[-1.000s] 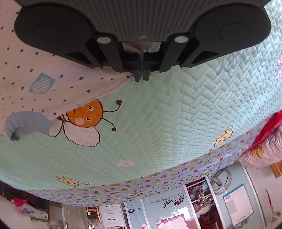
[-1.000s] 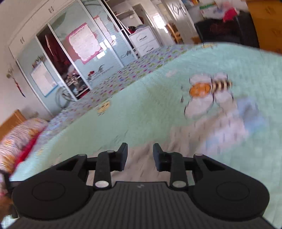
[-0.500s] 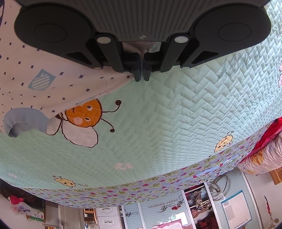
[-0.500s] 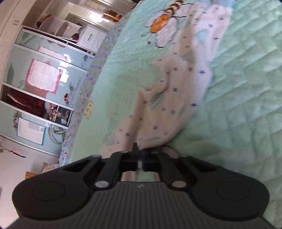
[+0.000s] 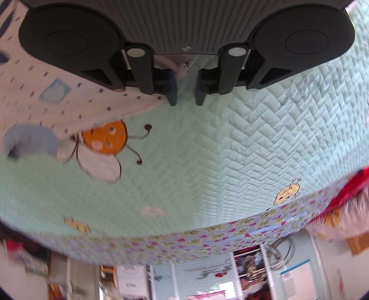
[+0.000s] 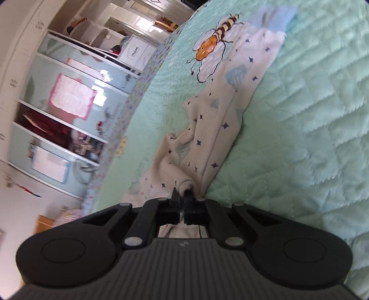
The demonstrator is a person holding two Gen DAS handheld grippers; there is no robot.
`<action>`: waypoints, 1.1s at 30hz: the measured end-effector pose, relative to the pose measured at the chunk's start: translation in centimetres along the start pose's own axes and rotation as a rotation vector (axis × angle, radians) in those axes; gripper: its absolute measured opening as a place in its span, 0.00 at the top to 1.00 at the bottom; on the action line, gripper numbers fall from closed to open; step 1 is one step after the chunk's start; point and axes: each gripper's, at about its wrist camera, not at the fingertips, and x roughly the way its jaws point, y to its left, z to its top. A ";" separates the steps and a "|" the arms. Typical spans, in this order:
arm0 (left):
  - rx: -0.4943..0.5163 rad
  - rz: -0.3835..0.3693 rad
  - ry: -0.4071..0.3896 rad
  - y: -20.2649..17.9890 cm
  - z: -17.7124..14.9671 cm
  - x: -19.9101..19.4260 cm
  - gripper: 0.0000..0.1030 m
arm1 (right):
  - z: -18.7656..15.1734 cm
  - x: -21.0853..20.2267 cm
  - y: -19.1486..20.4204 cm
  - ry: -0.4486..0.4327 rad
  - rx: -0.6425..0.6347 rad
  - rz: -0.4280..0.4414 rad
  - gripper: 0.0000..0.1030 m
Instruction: Fold clothes
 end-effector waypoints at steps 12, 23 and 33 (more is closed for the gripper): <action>-0.747 -0.191 0.055 10.2 -9.3 -8.4 0.62 | -4.4 -6.2 -0.1 -0.081 -0.220 0.122 0.53; -0.999 -0.280 -0.036 8.1 -8.6 -3.0 0.58 | -3.8 -5.6 -0.1 -0.088 -0.253 0.129 0.57; -0.750 -0.114 -0.063 8.3 -9.3 -5.8 0.89 | -3.5 -5.4 -0.9 -0.092 -0.218 0.119 0.70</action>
